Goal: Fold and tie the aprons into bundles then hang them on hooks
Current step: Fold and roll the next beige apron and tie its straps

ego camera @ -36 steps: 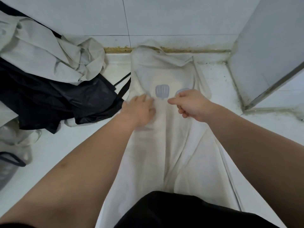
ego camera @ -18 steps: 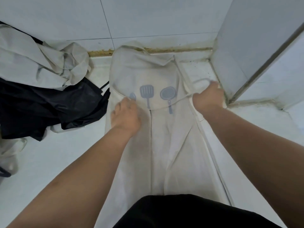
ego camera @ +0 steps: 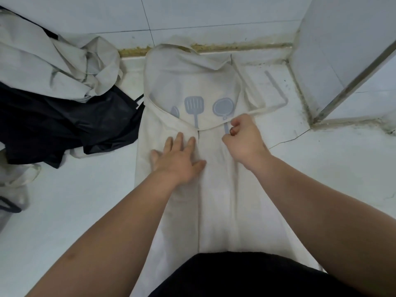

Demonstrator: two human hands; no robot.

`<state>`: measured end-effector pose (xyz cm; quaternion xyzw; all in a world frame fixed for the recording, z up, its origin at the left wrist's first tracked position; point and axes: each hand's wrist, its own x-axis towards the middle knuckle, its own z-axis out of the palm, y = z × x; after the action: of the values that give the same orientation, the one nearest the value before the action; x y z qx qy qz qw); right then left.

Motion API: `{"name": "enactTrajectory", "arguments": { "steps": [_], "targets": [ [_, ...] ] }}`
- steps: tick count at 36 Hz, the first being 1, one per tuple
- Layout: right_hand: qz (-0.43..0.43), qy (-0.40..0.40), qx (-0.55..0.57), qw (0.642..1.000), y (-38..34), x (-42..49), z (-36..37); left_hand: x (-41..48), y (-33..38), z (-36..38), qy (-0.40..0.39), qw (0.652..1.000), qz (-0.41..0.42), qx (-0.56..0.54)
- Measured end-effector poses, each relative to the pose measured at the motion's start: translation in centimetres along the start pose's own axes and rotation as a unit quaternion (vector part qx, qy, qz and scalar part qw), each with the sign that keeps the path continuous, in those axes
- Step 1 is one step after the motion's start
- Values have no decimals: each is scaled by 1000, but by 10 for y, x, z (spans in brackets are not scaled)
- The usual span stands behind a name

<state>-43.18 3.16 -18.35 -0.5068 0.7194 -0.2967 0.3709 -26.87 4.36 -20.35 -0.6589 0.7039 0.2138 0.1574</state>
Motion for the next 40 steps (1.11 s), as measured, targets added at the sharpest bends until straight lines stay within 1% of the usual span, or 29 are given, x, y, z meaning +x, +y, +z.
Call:
{"name": "enactTrajectory", "arguments": {
  "steps": [1, 3, 5, 6, 8, 10, 12, 15, 17, 19, 21, 22, 25, 27, 31, 34, 38, 40],
  "targets": [
    [-17, -22, -6, 1000, -4, -1, 8, 1, -1, 0, 2, 1000, -1, -2],
    [-49, -101, -27, 993, -9, -2, 26, 2, -2, 0, 8, 1000, -1, -12],
    [-66, -185, -84, 977, -11, -3, 41, 3, -6, -1, 14, 1000, 2, -16],
    [-68, -214, -108, 968, -11, -2, 46, 3, -10, -1, 17, 1000, 1, -18],
    [-71, -234, -127, 961, -9, 1, 47, 3, -16, -1, 25, 999, -6, -27],
    [-80, -233, -148, 958, -9, 4, 44, 3, -21, 1, 34, 999, -15, -40],
    [-80, -233, -149, 958, -12, 5, 39, 0, -23, 4, 51, 995, -14, -79],
    [-49, -235, -87, 967, -12, 4, 35, -10, -17, 9, 92, 982, 24, -163],
    [-33, -210, -60, 975, -9, 2, 32, -18, -12, 13, 130, 975, 31, -179],
    [-25, -173, -74, 982, -6, -4, 25, -27, -8, 15, 158, 970, 8, -182],
    [-33, -141, -126, 981, -1, -10, 19, -36, -6, 16, 153, 973, -20, -172],
    [-39, -140, -157, 977, 3, -15, 16, -41, -4, 17, 142, 976, -30, -160],
    [-54, -193, -250, 947, 14, -33, 6, -60, 1, 23, 110, 981, -64, -145],
    [-47, -222, -277, 934, 21, -45, 4, -75, 3, 29, 102, 979, -87, -152],
    [-39, -237, -271, 932, 30, -65, 8, -102, 7, 44, 66, 976, -120, -171],
    [-51, -225, -275, 933, 34, -88, 7, -125, 9, 58, 47, 976, -132, -169],
    [-85, -201, -242, 945, 39, -120, 0, -148, 15, 72, 70, 980, -136, -124],
    [-87, -190, -236, 949, 43, -133, -3, -158, 17, 76, 83, 980, -136, -122]
  ]
}}
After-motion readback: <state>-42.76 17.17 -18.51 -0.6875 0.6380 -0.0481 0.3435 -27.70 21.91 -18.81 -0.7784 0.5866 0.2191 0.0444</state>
